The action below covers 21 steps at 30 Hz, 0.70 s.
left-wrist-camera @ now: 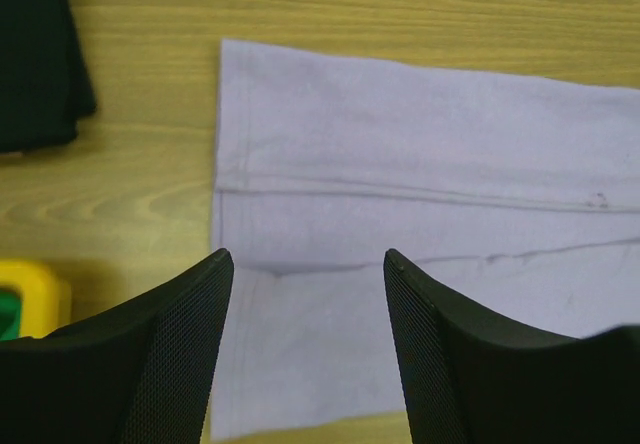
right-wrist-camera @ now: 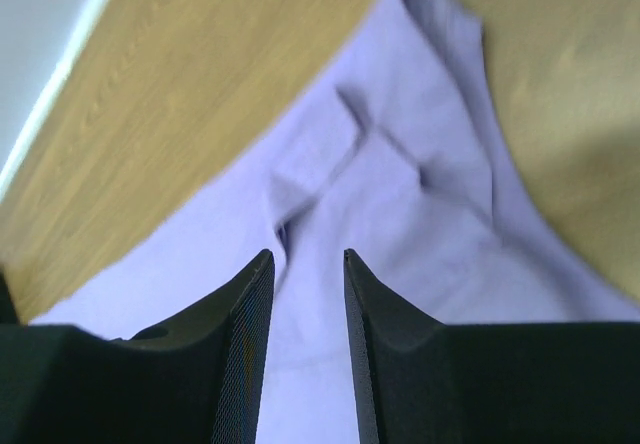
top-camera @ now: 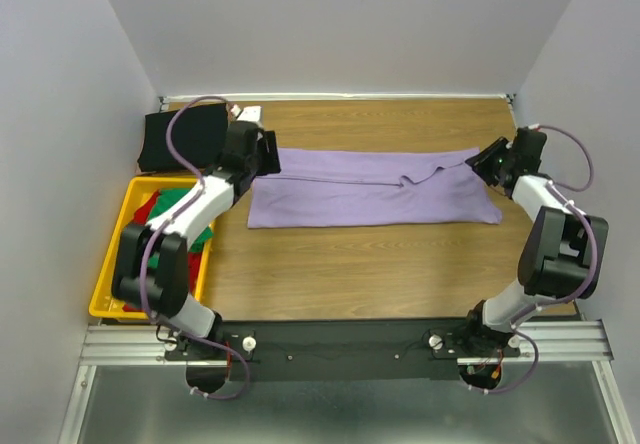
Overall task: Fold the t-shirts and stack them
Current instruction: Fold the tshirt
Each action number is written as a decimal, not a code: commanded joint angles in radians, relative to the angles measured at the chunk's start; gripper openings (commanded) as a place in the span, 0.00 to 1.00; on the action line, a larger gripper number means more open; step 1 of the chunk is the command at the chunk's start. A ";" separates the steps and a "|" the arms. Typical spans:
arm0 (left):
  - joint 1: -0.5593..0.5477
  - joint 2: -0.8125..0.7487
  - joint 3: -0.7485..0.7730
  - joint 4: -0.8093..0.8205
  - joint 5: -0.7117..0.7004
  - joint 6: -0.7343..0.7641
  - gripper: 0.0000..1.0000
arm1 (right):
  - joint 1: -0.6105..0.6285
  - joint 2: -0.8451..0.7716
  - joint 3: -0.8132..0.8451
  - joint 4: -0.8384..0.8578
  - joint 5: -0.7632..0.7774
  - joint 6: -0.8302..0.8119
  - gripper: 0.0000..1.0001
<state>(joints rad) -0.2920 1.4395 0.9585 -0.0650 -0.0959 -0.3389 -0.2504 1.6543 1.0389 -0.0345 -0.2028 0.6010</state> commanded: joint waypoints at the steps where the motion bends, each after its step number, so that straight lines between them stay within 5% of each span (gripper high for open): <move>1: -0.021 0.192 0.184 -0.102 0.059 0.058 0.68 | -0.004 -0.054 -0.152 0.008 -0.095 0.101 0.41; 11: -0.050 0.614 0.563 -0.274 0.022 0.092 0.64 | -0.004 -0.036 -0.272 0.061 -0.086 0.103 0.41; 21: -0.050 0.592 0.418 -0.357 0.090 0.060 0.62 | -0.004 0.203 -0.103 0.059 -0.098 0.071 0.41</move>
<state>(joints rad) -0.3424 2.0754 1.4738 -0.3408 -0.0631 -0.2649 -0.2504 1.7420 0.8654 0.0216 -0.2947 0.6922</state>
